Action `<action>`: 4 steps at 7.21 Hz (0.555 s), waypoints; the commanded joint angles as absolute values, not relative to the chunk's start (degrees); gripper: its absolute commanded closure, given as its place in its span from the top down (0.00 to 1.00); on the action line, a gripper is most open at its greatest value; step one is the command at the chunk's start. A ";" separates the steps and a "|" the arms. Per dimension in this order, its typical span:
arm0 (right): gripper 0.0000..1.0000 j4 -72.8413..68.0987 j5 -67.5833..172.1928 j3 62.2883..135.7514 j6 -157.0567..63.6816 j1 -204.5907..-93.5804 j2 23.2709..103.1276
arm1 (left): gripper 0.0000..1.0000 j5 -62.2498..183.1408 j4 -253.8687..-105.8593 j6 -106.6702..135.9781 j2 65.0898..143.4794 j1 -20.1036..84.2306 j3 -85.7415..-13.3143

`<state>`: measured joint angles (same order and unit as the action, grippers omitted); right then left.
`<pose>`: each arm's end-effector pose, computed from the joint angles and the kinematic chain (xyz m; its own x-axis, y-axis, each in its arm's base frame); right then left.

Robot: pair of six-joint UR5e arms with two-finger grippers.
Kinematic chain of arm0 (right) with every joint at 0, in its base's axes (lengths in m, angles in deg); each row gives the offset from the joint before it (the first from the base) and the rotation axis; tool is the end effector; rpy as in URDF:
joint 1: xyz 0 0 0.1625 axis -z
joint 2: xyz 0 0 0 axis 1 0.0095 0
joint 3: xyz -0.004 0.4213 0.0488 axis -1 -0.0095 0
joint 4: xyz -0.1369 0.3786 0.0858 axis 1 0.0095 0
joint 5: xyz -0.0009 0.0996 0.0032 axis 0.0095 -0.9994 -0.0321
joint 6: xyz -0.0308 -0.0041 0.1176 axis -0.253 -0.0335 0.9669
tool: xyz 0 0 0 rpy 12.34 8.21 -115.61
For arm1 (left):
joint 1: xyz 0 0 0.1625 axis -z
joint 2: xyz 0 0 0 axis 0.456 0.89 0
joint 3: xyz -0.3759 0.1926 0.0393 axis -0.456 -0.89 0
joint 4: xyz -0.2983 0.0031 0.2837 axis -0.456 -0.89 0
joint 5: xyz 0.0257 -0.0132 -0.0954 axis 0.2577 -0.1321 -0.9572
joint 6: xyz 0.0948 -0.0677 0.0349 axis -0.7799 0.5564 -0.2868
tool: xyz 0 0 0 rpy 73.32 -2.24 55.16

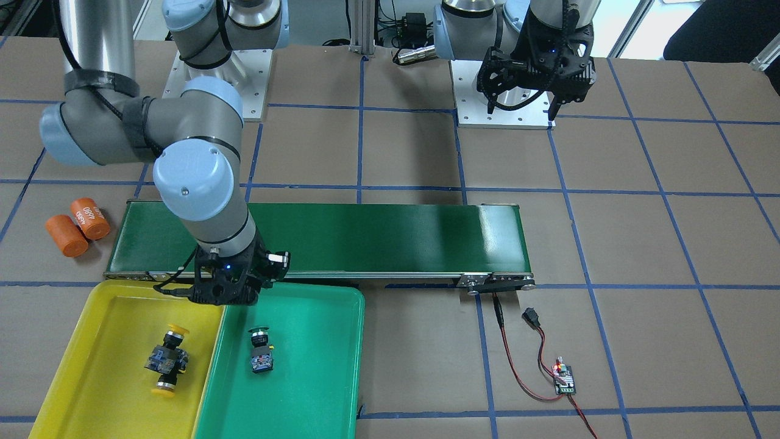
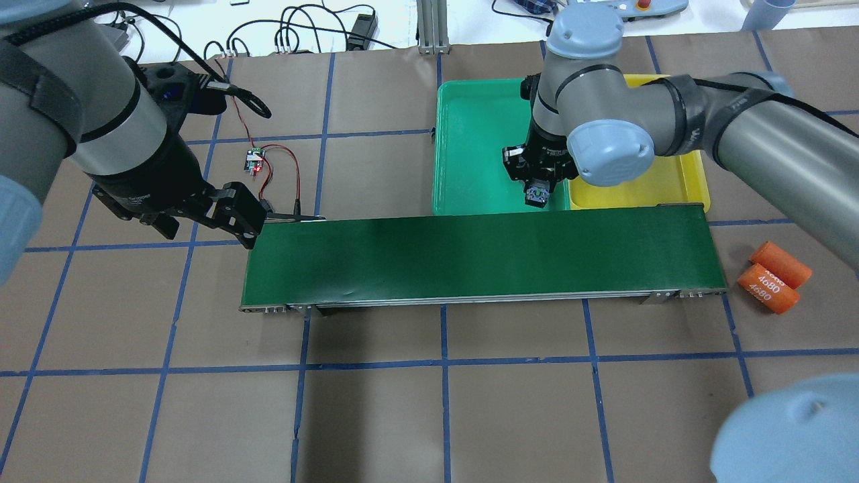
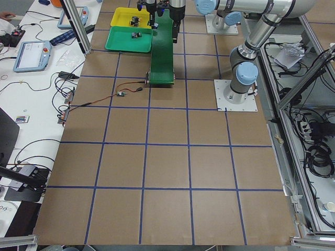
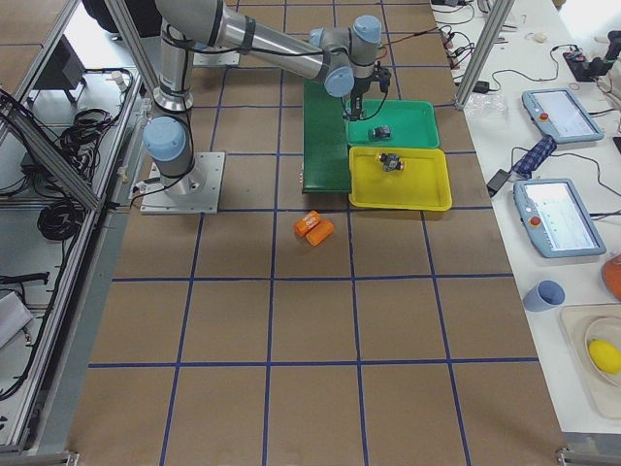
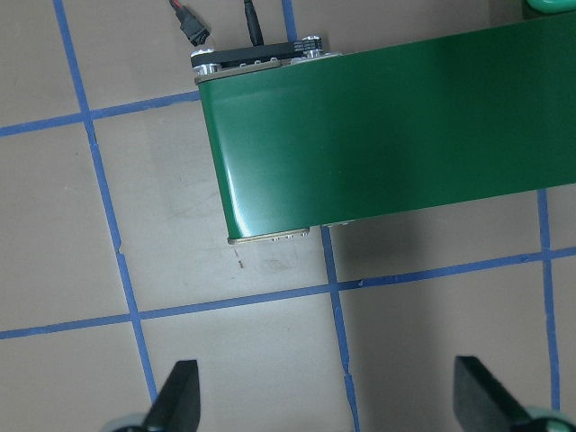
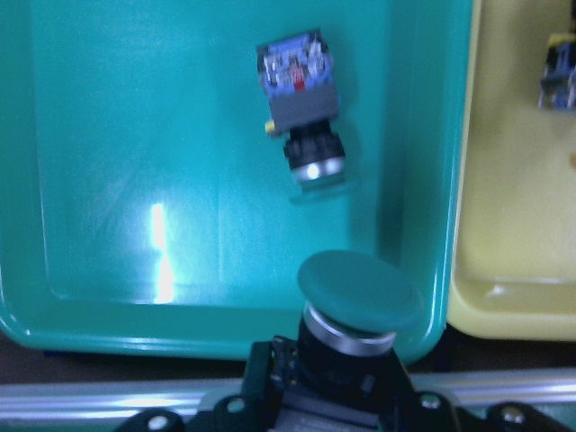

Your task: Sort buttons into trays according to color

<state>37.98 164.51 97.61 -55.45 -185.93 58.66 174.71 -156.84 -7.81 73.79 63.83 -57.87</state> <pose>0.2049 -0.6091 0.2555 -0.9996 0.0219 -0.0162 0.0221 0.9997 -0.0131 -0.1342 -0.4031 0.4656 -0.9874 0.1525 -0.0434 0.1510 0.9879 0.0353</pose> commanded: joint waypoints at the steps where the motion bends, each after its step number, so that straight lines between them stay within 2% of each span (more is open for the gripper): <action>1: 0.38 37.69 164.27 87.09 -55.98 -186.65 49.05 | 1.00 174.79 -156.84 -7.72 73.88 63.83 -57.87; 2: 0.99 37.86 163.84 86.71 -56.16 -186.66 49.20 | 1.00 174.70 -156.84 -7.72 74.05 63.83 -57.79; 4: 1.00 36.73 163.92 87.14 -59.39 -185.70 52.78 | 1.00 174.61 -156.75 -7.64 74.49 63.83 -57.79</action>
